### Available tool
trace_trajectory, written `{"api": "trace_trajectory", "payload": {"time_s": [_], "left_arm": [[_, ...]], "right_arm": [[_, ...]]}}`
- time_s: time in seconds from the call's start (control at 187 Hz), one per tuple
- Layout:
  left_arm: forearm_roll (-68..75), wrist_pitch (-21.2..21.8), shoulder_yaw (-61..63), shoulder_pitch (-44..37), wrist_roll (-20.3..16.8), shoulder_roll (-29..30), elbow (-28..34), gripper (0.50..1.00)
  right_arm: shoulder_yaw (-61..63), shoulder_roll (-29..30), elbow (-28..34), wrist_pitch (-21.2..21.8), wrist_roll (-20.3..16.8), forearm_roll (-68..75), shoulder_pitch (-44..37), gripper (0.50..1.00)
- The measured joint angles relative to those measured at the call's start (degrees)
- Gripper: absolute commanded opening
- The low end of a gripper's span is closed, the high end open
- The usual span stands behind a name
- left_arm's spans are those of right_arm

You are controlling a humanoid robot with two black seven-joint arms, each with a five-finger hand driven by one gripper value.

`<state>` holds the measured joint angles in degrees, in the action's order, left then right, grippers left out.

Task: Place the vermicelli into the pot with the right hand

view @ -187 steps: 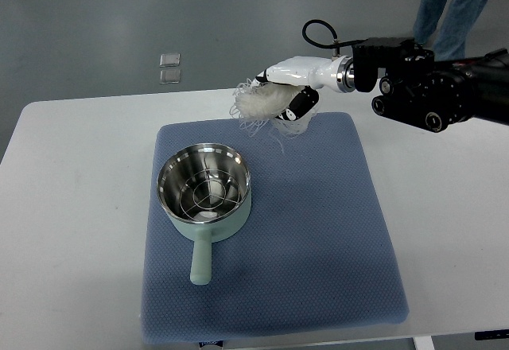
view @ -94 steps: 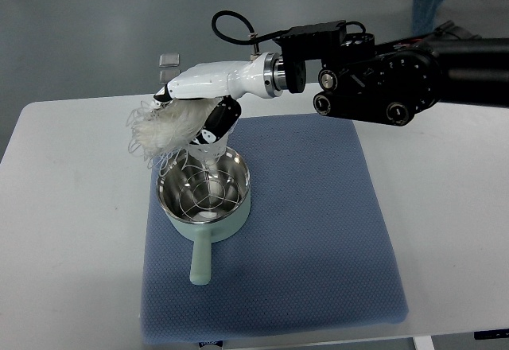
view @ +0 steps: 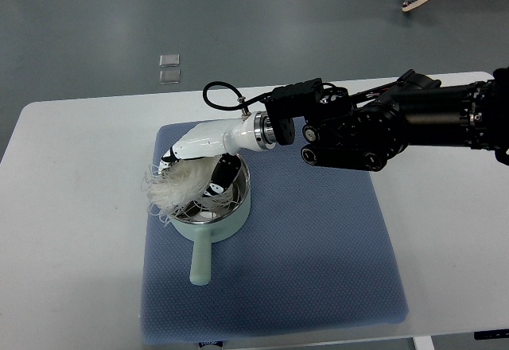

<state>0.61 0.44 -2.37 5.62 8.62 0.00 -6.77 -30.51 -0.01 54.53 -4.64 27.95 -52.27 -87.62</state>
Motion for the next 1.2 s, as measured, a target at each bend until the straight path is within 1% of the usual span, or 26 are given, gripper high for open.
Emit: {"api": "trace_trajectory", "payload": {"time_s": [0.176,0.406,0.534,0.63,0.748,0.833,0.887,0.962,1.015,1.106,1.202], "left_arm": [[0.01,0.00,0.00,0.00,-0.01,0.00,-0.07,1.000],[0.09,0.00,0.00,0.00,-0.01,0.00,-0.09,1.000],[0.09,0.00,0.00,0.00,-0.01,0.00,-0.09,1.000],[0.09,0.00,0.00,0.00,-0.02,0.00,-0.09,1.000],[0.09,0.00,0.00,0.00,-0.01,0.00,-0.09,1.000],[0.09,0.00,0.00,0.00,-0.02,0.00,-0.09,1.000],[0.09,0.00,0.00,0.00,-0.02,0.00,-0.09,1.000],[0.09,0.00,0.00,0.00,-0.01,0.00,-0.10,1.000],[0.09,0.00,0.00,0.00,-0.01,0.00,-0.13,1.000],[0.07,0.00,0.00,0.05,-0.01,0.00,-0.13,1.000],[0.04,0.00,0.00,0.16,-0.01,0.00,-0.13,1.000]], "right_arm": [[-0.26,-1.32,-0.03,-0.95,0.05,0.34,0.05,0.924],[3.90,-5.57,-0.05,-0.90,0.04,2.66,-0.67,0.924],[10.16,-9.31,-0.08,-0.40,-1.00,9.11,-0.63,0.924],[13.84,-11.85,-0.57,-0.67,-2.69,17.36,0.83,0.924],[19.37,-14.74,-3.43,-1.40,-4.22,27.45,6.42,0.924],[25.25,-15.48,-6.25,-2.26,-4.89,32.22,11.56,0.924],[29.78,-15.64,-8.10,-2.63,-6.02,34.64,15.42,0.924],[36.80,-15.65,-9.95,-3.09,-8.30,36.97,21.11,0.924],[41.56,-15.56,-10.50,-3.53,-9.21,37.67,24.63,0.924],[50.09,-14.91,-10.87,-4.77,-9.71,38.09,30.62,0.924],[57.76,-14.09,-11.06,-6.30,-9.72,38.14,34.77,0.924]]}}
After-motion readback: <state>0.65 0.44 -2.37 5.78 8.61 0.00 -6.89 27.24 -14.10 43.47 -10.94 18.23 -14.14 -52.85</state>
